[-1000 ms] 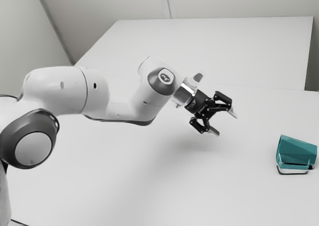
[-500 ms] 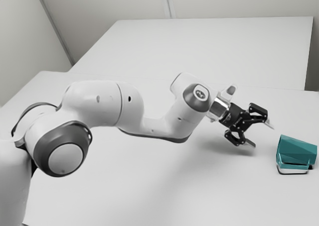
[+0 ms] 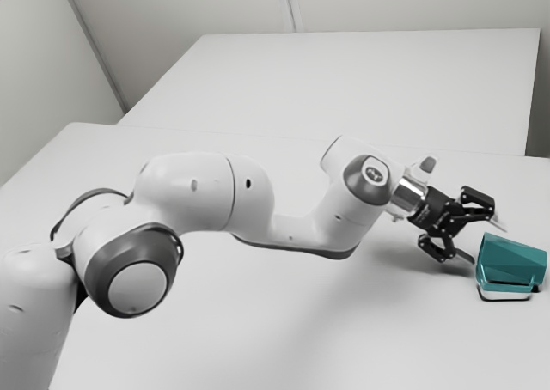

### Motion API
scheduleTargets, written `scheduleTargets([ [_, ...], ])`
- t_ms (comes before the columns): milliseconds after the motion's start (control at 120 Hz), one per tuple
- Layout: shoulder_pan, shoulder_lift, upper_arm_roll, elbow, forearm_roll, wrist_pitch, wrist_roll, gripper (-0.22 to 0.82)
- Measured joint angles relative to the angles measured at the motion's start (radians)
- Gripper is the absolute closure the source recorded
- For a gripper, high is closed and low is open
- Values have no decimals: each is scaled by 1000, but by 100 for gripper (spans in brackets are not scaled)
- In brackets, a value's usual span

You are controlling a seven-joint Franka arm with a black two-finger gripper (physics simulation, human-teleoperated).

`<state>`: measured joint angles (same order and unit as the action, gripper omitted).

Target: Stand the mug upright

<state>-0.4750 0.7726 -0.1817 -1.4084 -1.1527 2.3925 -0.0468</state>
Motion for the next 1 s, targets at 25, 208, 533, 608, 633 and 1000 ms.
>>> scheduleTargets([
  [25,-1,5,-4,6,-1,2,0,0],
  [208,-25,31,-21,42,-7,13,-1,0],
  [533,-33,37,-14,52,0,19,-3,32],
  [608,-34,35,-5,54,11,20,-4,48],
  [633,-34,34,-4,55,14,20,-4,52],
  [1000,-40,34,-2,89,50,26,-12,75],
])
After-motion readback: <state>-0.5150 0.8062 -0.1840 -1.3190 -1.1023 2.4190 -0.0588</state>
